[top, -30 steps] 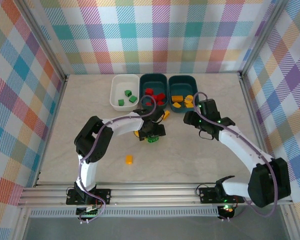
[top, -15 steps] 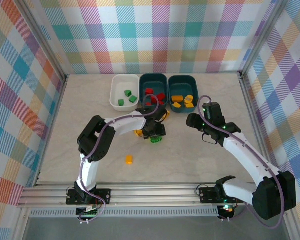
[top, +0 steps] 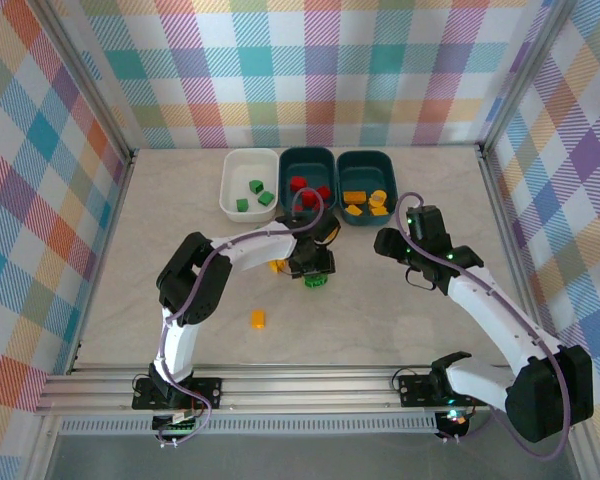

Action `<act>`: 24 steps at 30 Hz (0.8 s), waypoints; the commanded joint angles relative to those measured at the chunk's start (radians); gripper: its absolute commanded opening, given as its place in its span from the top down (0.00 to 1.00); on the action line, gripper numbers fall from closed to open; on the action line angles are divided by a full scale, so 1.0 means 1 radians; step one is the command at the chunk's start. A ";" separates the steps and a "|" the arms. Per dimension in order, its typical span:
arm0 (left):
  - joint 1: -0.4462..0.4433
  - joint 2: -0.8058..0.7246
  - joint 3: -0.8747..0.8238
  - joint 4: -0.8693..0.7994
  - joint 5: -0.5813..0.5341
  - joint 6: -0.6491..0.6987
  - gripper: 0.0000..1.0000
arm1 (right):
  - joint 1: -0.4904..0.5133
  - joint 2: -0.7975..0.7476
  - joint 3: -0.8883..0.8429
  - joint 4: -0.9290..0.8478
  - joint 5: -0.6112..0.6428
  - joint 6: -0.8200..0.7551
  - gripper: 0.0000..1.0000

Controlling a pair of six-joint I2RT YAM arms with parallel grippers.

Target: Sort the legos into containers by color

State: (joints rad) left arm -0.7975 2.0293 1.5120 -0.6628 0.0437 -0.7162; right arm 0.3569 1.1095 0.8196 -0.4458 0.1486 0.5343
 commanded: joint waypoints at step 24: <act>0.526 0.110 0.570 -0.172 0.142 0.194 0.43 | -0.001 -0.061 -0.077 -0.032 -0.042 0.002 0.27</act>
State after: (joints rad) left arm -0.2974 2.0762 2.0327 -0.7742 0.1478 -0.5510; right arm 0.3569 1.0611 0.7467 -0.4660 0.1329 0.5350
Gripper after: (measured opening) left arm 0.585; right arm 0.729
